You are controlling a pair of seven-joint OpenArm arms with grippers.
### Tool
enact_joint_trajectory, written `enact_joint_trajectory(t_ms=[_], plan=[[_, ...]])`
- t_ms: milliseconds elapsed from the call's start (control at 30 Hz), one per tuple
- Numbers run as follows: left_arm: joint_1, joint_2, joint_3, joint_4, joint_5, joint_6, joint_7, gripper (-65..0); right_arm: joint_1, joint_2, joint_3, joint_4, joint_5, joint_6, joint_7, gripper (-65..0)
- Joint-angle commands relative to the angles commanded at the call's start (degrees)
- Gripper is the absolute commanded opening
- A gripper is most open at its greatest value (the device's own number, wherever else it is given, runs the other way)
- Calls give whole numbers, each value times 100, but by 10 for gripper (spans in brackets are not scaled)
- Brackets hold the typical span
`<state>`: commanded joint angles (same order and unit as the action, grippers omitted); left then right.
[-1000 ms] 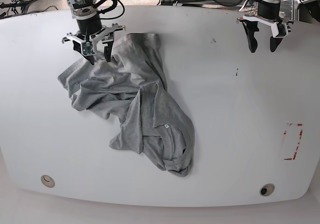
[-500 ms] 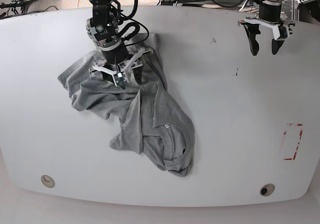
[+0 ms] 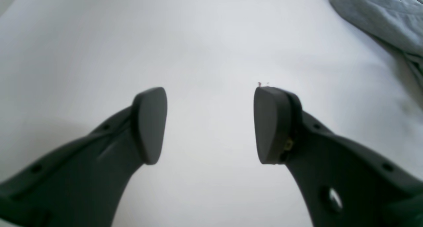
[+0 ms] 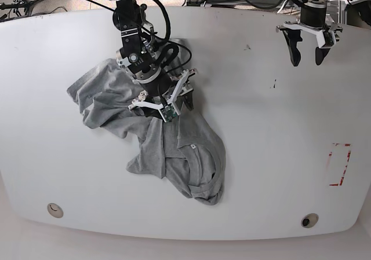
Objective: Fold the T-shirt properly
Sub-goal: 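Close the right gripper on the shirt fabric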
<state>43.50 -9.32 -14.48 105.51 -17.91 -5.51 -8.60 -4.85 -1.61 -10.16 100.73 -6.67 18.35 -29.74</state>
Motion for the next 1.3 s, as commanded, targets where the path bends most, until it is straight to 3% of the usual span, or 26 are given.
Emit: enact_joint_trajectory(t_ms=[133,733,1133,1300], plan=[[8,1,-17,-3,3,-3,-6,-264,-15,69,7,-252,-9,-13,254,-287],[-39,-1,9,6,3,15,-21,-262,474,48,43,-1217,-12,25,435,-300],[-37,1,-4,-19,9,16,-37,-263,633,41,65,-1673,10,97,547,-404],[-37,-4,9,-31,9,16,-50,-260,685,5,35,-1688,-39,136,370,-416]])
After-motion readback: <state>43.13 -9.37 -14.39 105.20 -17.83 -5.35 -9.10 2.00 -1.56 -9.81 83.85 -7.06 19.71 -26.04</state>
